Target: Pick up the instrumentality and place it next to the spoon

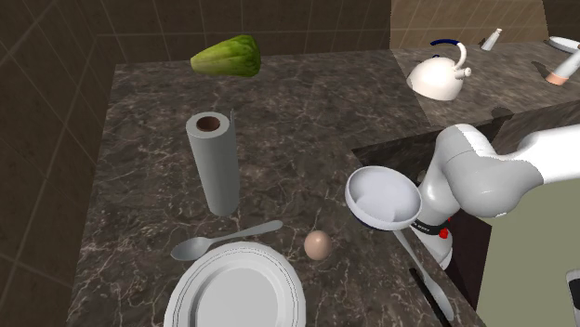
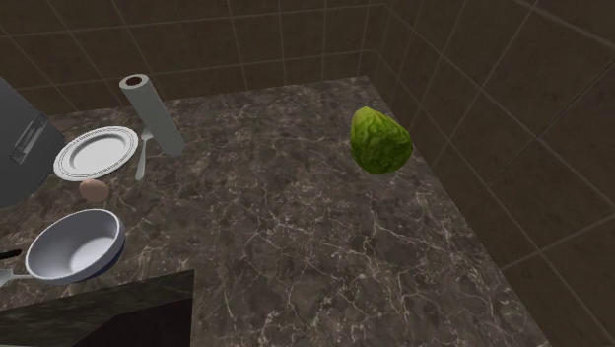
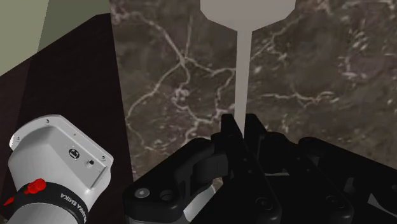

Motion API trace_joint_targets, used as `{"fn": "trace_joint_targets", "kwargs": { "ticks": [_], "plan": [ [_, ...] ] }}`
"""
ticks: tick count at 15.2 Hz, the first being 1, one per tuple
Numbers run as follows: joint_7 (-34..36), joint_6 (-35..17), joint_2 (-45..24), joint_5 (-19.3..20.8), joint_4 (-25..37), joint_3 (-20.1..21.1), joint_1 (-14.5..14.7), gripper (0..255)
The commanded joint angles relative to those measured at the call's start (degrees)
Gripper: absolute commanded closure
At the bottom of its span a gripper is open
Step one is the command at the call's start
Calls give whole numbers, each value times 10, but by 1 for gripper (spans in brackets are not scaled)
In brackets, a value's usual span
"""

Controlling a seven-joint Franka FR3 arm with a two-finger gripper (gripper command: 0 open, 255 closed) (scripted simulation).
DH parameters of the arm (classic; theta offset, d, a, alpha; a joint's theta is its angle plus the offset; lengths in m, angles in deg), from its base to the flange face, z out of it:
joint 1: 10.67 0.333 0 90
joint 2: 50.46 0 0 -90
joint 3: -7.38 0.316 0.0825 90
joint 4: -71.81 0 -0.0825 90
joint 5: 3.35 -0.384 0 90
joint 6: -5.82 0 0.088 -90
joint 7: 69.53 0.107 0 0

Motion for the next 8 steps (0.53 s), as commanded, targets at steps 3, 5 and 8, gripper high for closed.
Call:
{"fn": "trace_joint_targets", "kwargs": {
  "ticks": [3, 5, 8],
  "plan": [
    [0, -2, 0, -2, -2, 2, 0, 255],
    [0, -2, 0, -2, -2, 2, 0, 255],
    [0, -2, 0, -2, -2, 2, 0, 0]
  ]
}}
